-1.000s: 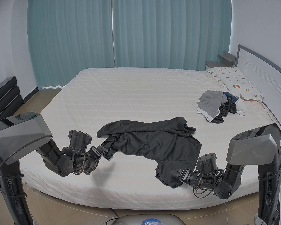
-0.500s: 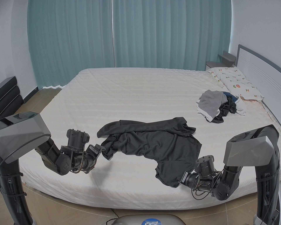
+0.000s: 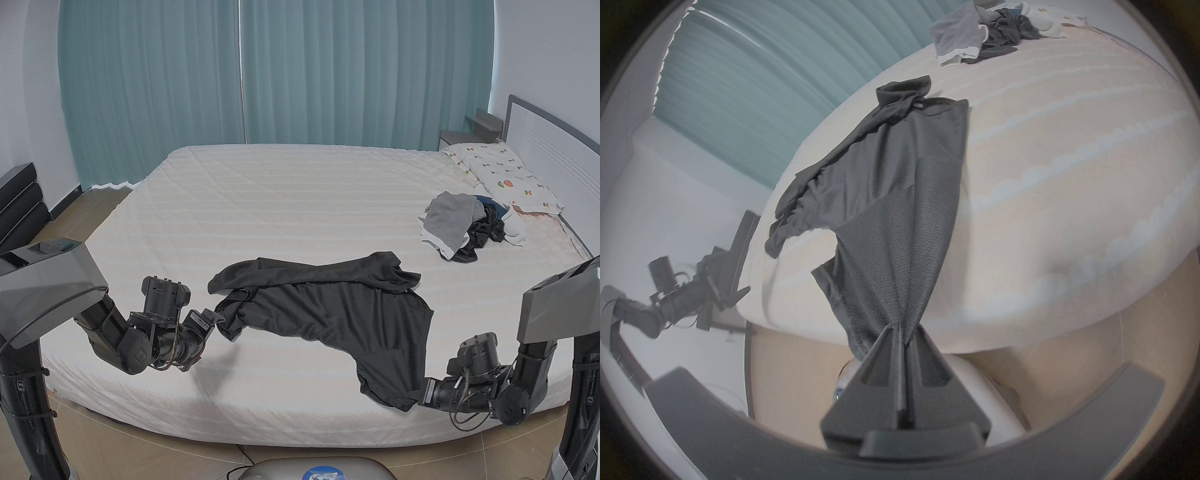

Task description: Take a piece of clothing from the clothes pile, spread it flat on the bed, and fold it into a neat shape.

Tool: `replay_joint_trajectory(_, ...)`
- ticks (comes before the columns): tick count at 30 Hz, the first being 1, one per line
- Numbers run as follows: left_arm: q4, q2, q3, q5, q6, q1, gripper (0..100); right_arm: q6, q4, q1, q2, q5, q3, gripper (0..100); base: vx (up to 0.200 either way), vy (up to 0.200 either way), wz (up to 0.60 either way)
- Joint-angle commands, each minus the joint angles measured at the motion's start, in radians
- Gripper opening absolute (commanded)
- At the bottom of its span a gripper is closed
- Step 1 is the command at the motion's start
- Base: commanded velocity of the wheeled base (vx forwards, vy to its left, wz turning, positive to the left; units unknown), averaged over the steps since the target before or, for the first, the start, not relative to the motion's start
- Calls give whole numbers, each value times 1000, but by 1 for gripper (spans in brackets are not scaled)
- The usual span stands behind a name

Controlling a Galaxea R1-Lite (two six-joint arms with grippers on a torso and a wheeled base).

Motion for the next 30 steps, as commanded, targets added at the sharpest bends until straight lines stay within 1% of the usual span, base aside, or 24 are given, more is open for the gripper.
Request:
replay_joint_trajectory(1, 4, 8, -5, -2, 7, -9, 100, -123, 35, -131, -134, 100, 104, 0, 0, 0, 0)
replay_joint_trajectory(2, 4, 11, -6, -2, 8, -9, 100, -137, 41, -135, -135, 101, 104, 0, 0, 0, 0)
replay_joint_trajectory(3, 3, 18, -9, -2, 11, -11, 100, -180, 66, -157, -143, 104, 107, 0, 0, 0, 0)
replay_joint_trajectory(4, 1, 21, -13, -2, 14, -12, 100, -198, 78, -167, -148, 106, 107, 0, 0, 0, 0)
replay_joint_trajectory(6, 4, 44, -37, 0, 40, -30, 100, -275, 148, -224, -183, 121, 103, 0, 0, 0, 0)
replay_joint_trajectory(7, 1, 59, -48, 1, 53, -35, 100, -296, 184, -244, -201, 136, 98, 0, 0, 0, 0)
replay_joint_trajectory(9, 4, 84, -74, 7, 74, -44, 100, -321, 254, -278, -241, 161, 80, 0, 0, 0, 0)
replay_joint_trajectory(11, 4, 88, -83, 9, 76, -47, 100, -325, 277, -287, -255, 166, 69, 0, 0, 0, 0)
replay_joint_trajectory(12, 7, 113, -120, 17, 80, -55, 100, -336, 380, -325, -306, 175, 20, 0, 0, 0, 0)
replay_joint_trajectory(13, 9, 117, -131, 20, 80, -55, 100, -339, 420, -342, -324, 182, 2, 0, 0, 0, 0)
replay_joint_trajectory(14, 9, 119, -132, 20, 80, -55, 100, -339, 426, -344, -326, 184, -2, 0, 0, 0, 0)
replay_joint_trajectory(15, 7, 133, -151, 24, 82, -55, 100, -342, 497, -375, -353, 221, -38, 0, 0, 0, 0)
replay_joint_trajectory(16, 7, 140, -163, 26, 82, -55, 100, -342, 523, -387, -359, 242, -54, 0, 0, 0, 0)
replay_joint_trajectory(17, 9, 142, -166, 26, 83, -55, 100, -342, 527, -388, -358, 248, -57, 0, 0, 0, 0)
replay_joint_trajectory(18, 9, 148, -175, 26, 83, -57, 100, -344, 538, -391, -347, 268, -64, 0, 0, 0, 0)
replay_joint_trajectory(21, 4, 165, -181, 29, 105, -57, 100, -345, 532, -384, -307, 268, -67, 0, 0, 0, 0)
replay_joint_trajectory(23, -1, 174, -187, 64, 125, -58, 100, -350, 515, -378, -269, 261, -69, 0, 0, 0, 0)
replay_joint_trajectory(24, -1, 174, -187, 64, 125, -58, 100, -350, 515, -378, -269, 261, -69, 0, 0, 0, 0)
replay_joint_trajectory(25, -1, 192, -200, 98, 131, -72, 100, -356, 483, -375, -249, 259, -61, 0, 0, 0, 0)
replay_joint_trajectory(30, 9, 220, -240, 130, 148, -83, 100, -353, 446, -373, -241, 262, -52, 0, 0, 0, 0)
